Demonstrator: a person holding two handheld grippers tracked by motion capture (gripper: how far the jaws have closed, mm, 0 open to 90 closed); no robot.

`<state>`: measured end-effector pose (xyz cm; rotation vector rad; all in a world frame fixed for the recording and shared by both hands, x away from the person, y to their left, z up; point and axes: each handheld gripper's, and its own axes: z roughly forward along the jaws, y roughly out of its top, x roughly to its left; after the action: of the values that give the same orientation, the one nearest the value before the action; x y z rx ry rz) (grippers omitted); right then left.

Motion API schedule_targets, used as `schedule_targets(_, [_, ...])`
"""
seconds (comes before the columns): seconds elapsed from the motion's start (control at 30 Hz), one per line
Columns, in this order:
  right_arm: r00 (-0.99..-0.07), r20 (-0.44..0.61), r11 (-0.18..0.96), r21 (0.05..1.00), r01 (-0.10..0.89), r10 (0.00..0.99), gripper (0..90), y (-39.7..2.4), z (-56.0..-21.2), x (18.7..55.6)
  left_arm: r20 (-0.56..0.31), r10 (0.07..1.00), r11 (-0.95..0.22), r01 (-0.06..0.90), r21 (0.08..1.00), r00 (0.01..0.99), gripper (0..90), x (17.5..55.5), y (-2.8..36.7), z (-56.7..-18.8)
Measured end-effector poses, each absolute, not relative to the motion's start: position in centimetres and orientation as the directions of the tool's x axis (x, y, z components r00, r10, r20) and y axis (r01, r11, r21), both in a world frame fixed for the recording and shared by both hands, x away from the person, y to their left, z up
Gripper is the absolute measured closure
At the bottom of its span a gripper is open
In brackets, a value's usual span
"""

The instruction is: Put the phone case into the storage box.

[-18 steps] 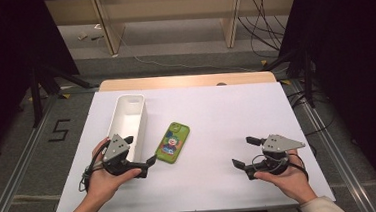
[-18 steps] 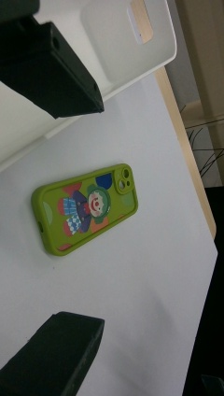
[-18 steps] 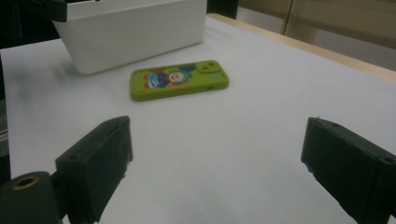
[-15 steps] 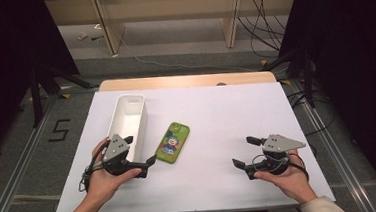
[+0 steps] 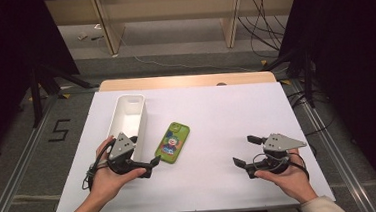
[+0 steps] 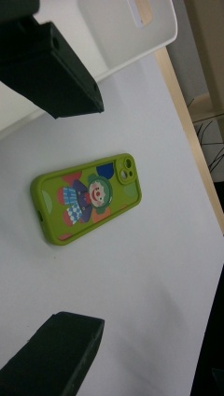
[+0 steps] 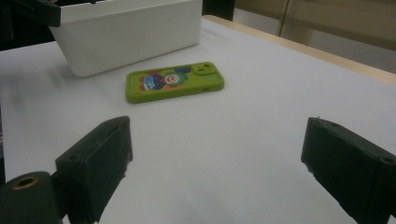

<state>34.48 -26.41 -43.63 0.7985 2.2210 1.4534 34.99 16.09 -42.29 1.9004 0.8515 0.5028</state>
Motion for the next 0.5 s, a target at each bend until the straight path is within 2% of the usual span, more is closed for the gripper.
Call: schedule_targets(0.5, [-0.764, 0.004, 0.306, 0.915, 0.263, 0.645, 9.9, -26.5, -43.6, 34.6, -0.005, 0.727, -0.341, 0.366, 0.866, 0.687, 0.0, 38.9, 11.6, -41.0])
